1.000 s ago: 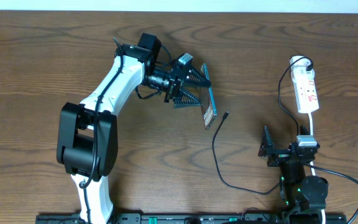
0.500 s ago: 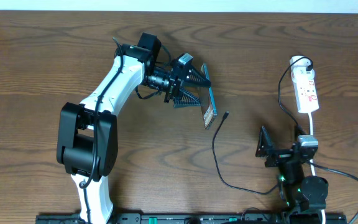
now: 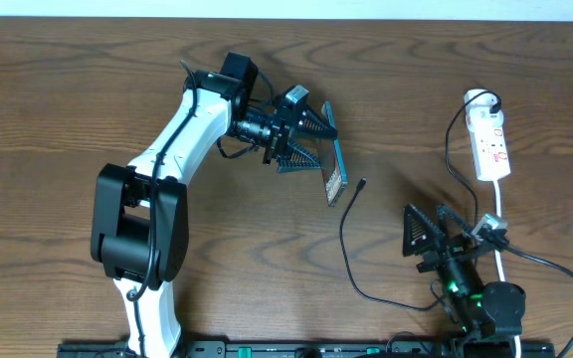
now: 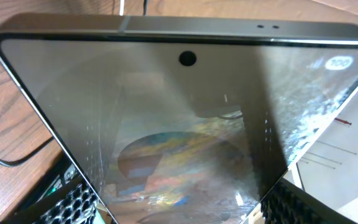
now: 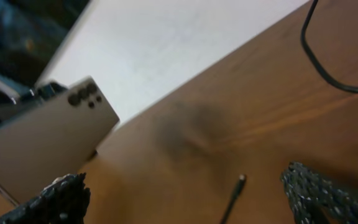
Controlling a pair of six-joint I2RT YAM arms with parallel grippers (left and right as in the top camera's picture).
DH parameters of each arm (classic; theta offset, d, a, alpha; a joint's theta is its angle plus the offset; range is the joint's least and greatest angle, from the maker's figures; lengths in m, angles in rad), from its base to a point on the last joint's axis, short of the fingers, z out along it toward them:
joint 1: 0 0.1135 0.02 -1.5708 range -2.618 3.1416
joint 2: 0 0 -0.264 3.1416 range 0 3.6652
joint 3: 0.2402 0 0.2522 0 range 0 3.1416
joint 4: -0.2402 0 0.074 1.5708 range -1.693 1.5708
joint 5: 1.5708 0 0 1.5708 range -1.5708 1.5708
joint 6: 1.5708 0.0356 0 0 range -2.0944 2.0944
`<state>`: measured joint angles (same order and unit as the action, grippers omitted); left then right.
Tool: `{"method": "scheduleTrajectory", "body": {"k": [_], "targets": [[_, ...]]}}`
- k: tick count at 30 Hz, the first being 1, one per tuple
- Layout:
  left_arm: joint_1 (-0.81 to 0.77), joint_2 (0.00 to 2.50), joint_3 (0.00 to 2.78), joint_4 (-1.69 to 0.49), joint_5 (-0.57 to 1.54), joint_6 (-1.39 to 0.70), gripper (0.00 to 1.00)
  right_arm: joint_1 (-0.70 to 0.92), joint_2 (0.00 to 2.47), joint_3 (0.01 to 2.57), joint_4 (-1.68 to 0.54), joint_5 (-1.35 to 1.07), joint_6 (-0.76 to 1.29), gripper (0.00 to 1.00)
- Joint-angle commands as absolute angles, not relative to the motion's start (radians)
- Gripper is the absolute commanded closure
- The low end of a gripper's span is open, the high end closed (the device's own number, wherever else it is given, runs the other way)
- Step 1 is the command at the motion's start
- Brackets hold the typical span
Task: Plug charger to phone and switch on socket
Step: 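Move the right gripper up toward the phone held by the left gripper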
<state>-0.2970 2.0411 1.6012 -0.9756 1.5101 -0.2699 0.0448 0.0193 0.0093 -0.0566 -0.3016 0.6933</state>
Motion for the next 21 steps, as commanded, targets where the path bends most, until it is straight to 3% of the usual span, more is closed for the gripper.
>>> {"method": "scheduleTrajectory", "body": {"k": [1, 10, 15, 21], "targets": [[-0.290, 2.037, 1.628, -0.977, 1.573, -0.321, 0.74, 0.060, 0.089, 0.046, -0.141, -0.317, 0.589, 0.01], [-0.290, 2.037, 1.628, -0.978, 1.573, -0.407, 0.74, 0.060, 0.319, 0.346, -0.615, 0.051, 0.552, 0.01], [-0.290, 2.037, 1.628, -0.978, 1.573, -0.436, 0.74, 0.060, 0.399, 0.450, -0.716, 0.138, 0.555, 0.01], [-0.290, 2.037, 1.628, -0.978, 1.573, -0.459, 0.74, 0.060, 0.460, 0.497, -0.838, 0.231, 0.726, 0.01]]}}
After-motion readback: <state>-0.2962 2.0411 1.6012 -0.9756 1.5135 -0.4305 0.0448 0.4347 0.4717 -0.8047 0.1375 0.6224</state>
